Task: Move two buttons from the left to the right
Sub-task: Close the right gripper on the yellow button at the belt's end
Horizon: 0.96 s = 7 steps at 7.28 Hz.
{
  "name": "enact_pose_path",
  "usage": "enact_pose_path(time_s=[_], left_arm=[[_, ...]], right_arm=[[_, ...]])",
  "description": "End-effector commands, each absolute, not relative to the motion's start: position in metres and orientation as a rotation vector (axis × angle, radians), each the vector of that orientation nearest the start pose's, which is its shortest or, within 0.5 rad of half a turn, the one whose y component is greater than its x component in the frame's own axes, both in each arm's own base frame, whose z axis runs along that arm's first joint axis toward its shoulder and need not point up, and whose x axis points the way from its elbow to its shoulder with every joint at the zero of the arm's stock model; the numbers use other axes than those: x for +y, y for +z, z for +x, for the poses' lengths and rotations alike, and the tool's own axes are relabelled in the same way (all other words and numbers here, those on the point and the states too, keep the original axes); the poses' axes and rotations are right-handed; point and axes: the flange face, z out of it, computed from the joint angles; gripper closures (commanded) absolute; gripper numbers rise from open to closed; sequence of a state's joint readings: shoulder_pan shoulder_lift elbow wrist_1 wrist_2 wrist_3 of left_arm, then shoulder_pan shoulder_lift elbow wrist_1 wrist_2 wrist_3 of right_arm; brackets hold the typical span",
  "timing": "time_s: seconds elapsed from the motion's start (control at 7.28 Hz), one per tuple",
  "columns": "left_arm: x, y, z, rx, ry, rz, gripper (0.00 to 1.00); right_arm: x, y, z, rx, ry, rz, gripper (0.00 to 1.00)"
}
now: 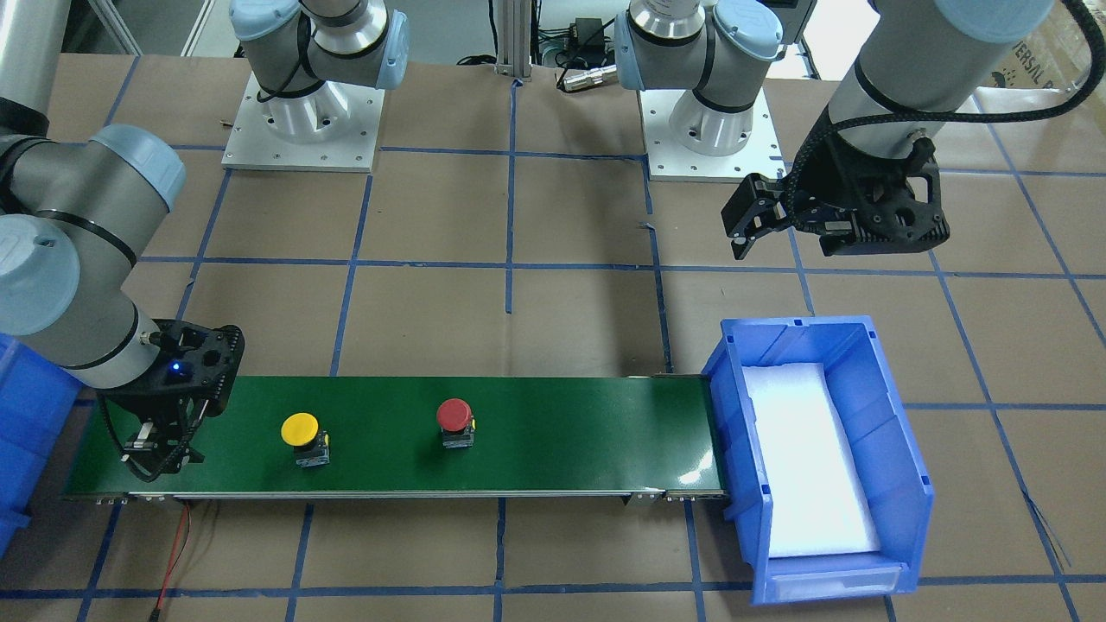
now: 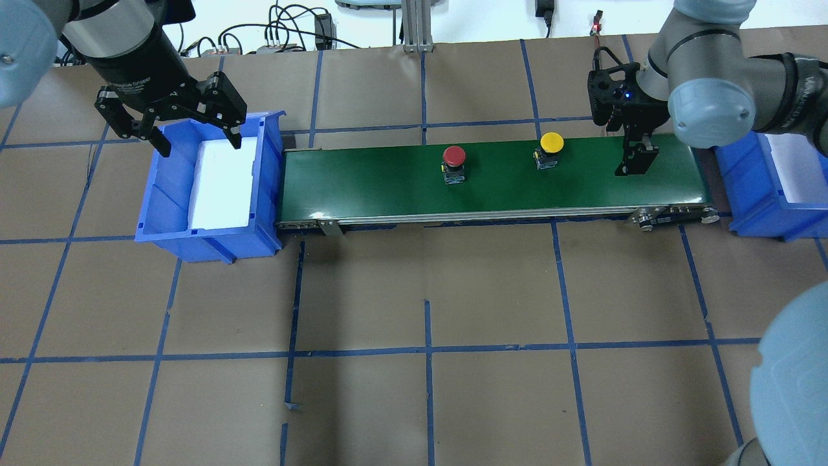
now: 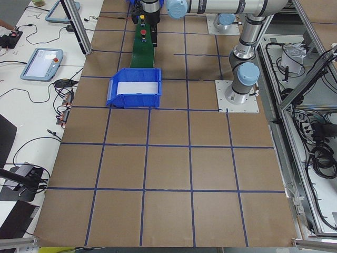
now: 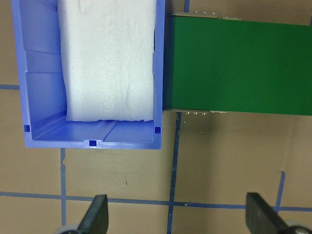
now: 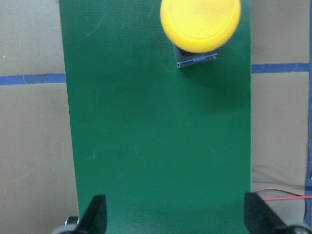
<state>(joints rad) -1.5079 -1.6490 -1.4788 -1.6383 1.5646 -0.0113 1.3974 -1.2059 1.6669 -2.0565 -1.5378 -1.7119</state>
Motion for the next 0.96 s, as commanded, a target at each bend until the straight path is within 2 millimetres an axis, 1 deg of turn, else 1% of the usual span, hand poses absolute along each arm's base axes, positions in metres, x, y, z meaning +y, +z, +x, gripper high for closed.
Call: enact_pose_path(time_s=[0.0, 0.27, 0.55, 0.69, 0.82], left_arm=[[-0.527, 0.487, -0.101, 3.146, 0.084, -0.119, 0.0], [-0.527, 0.487, -0.101, 3.146, 0.084, -0.116, 0.0], [-0.527, 0.487, -0.101, 3.146, 0.084, -0.116, 0.0], [-0.527, 0.487, -0.101, 3.146, 0.084, -0.116, 0.0], [-0.527, 0.487, -0.101, 3.146, 0.084, -0.116, 0.0]], right_arm=[[-0.623, 0.29, 0.029, 2.242, -0.066, -2.208, 0.0], [-0.624, 0.285, 0.031, 2.238, -0.057, -2.205, 0.0], [-0.625, 0.285, 0.032, 2.247, -0.064, -2.193, 0.0], [-0.625, 0.284, 0.04, 2.231, -0.067, -2.201, 0.0], [-0.626, 0.286, 0.047, 2.226, -0.076, -2.213, 0.0]])
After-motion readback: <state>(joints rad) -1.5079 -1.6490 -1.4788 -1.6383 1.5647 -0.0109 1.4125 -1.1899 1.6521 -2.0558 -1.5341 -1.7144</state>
